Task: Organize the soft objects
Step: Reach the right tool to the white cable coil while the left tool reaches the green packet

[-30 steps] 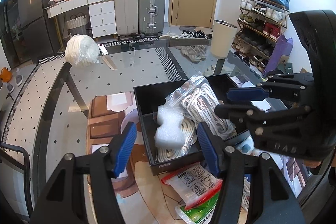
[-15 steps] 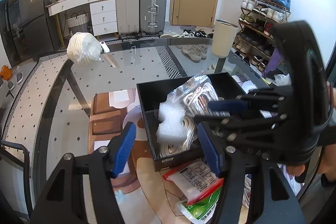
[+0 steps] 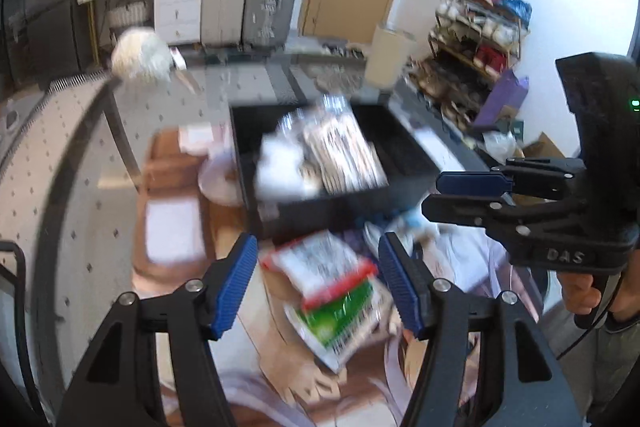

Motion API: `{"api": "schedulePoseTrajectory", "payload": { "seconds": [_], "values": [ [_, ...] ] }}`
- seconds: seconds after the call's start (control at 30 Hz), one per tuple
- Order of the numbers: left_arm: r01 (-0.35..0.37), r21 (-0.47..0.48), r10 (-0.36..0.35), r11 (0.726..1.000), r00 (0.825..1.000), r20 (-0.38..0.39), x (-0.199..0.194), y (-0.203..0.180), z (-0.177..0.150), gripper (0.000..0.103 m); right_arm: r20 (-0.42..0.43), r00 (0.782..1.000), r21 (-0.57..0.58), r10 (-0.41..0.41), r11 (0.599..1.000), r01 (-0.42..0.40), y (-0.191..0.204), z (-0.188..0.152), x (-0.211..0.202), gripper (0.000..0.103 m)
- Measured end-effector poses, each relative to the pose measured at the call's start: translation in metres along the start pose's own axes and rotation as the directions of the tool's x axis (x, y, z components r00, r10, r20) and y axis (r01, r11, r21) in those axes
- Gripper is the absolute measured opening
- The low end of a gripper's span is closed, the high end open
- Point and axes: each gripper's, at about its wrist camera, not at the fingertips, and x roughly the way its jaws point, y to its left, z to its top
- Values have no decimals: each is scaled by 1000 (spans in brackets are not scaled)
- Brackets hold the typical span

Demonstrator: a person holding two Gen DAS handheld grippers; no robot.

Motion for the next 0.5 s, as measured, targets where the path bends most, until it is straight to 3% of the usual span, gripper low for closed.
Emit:
{"api": "schedulePoseTrajectory", "payload": {
  "seconds": [0.13,0.33,0.5],
  "values": [
    [11,17,-10,1000,998,-67,9,-5,-20,63,-68,997,-5,44,999,-44,11,-21,15,33],
    [44,118,-26,992,988,-149,24,-28,-37,63,-177,983,11,47,999,-46,10,-40,47,33],
    [22,163,10,986,981,-192,41,-36,-40,63,-188,982,-36,8,999,-15,6,-45,45,30]
  ]
}}
